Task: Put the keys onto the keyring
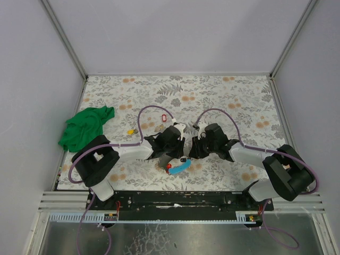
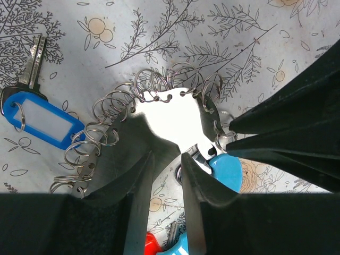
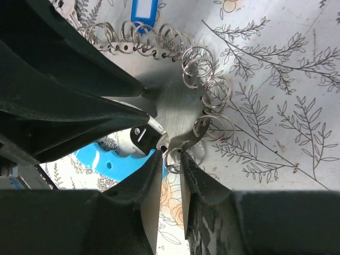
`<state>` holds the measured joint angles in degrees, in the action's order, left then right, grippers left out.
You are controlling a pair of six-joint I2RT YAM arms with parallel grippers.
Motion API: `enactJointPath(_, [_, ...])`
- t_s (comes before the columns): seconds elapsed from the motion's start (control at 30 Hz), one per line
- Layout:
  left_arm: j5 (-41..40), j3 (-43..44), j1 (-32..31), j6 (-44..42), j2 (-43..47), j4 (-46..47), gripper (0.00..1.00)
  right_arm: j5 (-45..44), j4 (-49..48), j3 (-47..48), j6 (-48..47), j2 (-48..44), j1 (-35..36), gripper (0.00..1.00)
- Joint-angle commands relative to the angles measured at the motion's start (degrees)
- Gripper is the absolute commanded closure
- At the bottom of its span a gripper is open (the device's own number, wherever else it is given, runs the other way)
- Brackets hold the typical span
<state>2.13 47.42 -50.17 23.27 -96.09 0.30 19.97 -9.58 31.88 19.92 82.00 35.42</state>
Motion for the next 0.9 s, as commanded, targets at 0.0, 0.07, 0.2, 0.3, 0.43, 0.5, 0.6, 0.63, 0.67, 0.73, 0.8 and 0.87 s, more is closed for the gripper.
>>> enactJointPath(0.0, [-1.43,-1.79,-0.30,-0.69,-1.09,-4.98,0.73,4.44,0.27,0.73,-0.48,-0.60,0.09,0.75])
enactJointPath(0.07, [-1.41,-1.75,-0.28,-0.68,-1.11,-4.97,0.73,4.28,0.39,1.03,-0.69,-0.08,0.13,0.76])
enactJointPath(0.2, [-1.34,-1.73,-0.32,-0.84,-1.18,-4.96,0.73,1.81,1.93,1.73,-1.93,0.87,0.14,0.75])
enactJointPath(0.3, [-1.34,-1.86,-0.28,-0.82,-1.09,-4.96,0.73,-0.12,2.99,1.72,-2.96,-0.13,0.10,0.73])
enactJointPath(0.43, [-1.43,-1.91,-0.32,-1.01,-0.97,-4.88,0.73,-2.70,5.02,2.32,-4.58,-2.33,0.20,0.73])
enactJointPath(0.5, [-1.45,-1.98,-0.37,-1.09,-1.13,-4.87,0.73,-3.16,5.74,2.86,-5.08,-2.47,0.24,0.72])
enactJointPath(0.6, [-1.43,-1.83,-0.32,-1.20,-1.19,-4.79,0.73,-3.47,5.87,3.63,-5.55,-1.18,0.39,0.72])
enactJointPath(0.63, [-1.36,-1.84,-0.29,-1.17,-1.18,-4.78,0.73,-3.46,5.85,3.97,-5.61,-0.58,0.48,0.72])
enactJointPath(0.67, [-1.35,-1.84,-0.36,-1.20,-1.19,-4.78,0.73,-3.38,5.65,4.17,-5.66,-0.02,0.60,0.72])
enactJointPath(0.73, [-1.12,-1.94,-0.30,-1.16,-1.27,-4.75,0.73,-2.76,5.03,4.61,-5.69,0.87,0.85,0.71])
enactJointPath(0.8, [-1.11,-2.08,-0.28,-1.23,-1.12,-4.67,0.73,-2.26,4.76,5.28,-5.68,1.77,1.15,0.71])
enactJointPath(0.87, [-1.21,-2.10,-0.28,-1.23,-1.04,-4.61,0.73,-1.89,4.95,5.97,-5.87,2.69,1.38,0.69])
